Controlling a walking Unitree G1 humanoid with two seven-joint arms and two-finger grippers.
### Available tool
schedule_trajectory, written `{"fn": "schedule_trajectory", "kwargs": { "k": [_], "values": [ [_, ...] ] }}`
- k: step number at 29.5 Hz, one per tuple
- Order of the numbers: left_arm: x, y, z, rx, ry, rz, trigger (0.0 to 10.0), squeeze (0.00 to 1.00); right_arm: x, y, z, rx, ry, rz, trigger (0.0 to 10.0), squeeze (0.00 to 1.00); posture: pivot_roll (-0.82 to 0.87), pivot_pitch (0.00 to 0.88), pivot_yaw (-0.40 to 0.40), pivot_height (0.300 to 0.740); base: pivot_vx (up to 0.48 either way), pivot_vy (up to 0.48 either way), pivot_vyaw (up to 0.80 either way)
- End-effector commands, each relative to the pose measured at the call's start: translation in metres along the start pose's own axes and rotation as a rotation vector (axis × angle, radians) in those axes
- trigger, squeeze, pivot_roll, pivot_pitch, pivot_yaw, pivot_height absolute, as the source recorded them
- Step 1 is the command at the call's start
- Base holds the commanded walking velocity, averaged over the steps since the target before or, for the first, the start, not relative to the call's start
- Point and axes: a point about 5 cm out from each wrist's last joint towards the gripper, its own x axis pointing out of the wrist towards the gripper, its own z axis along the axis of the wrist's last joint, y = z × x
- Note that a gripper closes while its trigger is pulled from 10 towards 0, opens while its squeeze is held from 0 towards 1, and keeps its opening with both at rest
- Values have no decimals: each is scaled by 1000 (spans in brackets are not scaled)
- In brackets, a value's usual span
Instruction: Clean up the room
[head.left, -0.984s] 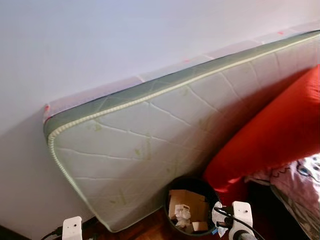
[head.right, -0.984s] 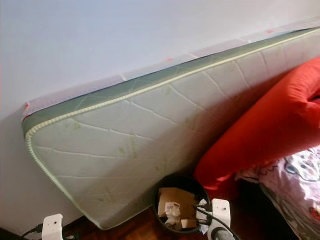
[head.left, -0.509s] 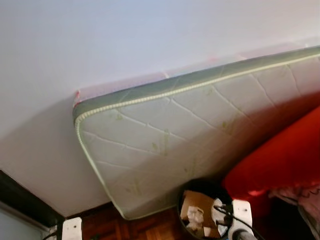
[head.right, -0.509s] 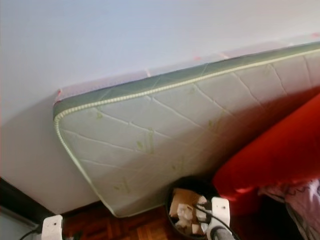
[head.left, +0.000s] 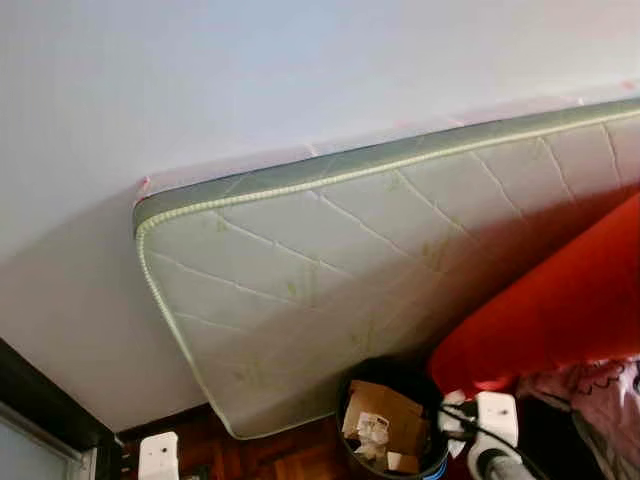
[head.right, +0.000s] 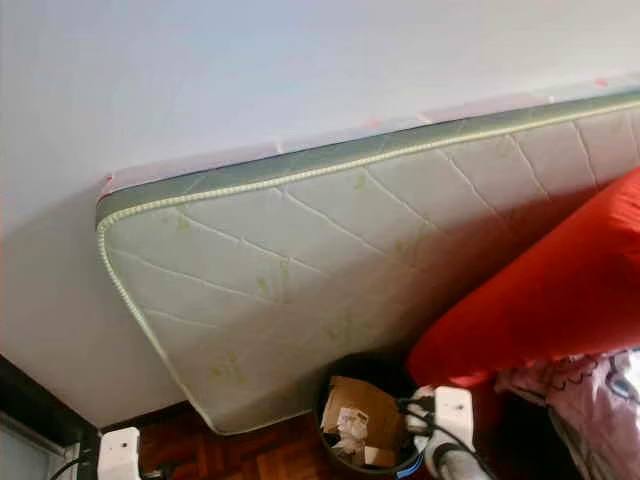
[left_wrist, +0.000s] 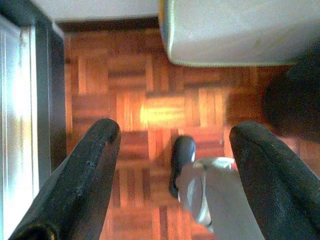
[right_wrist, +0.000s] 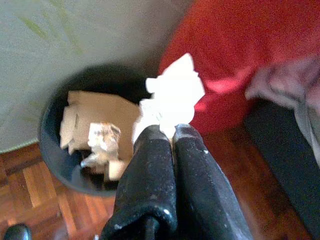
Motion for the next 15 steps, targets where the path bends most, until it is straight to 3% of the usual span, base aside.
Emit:
{"fn": "schedule_trajectory", "kwargs": {
  "k": [1, 15],
  "values": [
    [-1, 3, -1, 10, 2, 13, 10000, 0, 2, 9, 8, -27, -36, 32, 10000, 0, 89, 0, -15, 740, 0, 0, 0],
    [-2, 3, -9, 6, 31, 11, 10000, 0, 3, 21, 18, -75, -111, 97, 10000, 0, 72, 0, -19, 740, 0, 0, 0]
  ]
}}
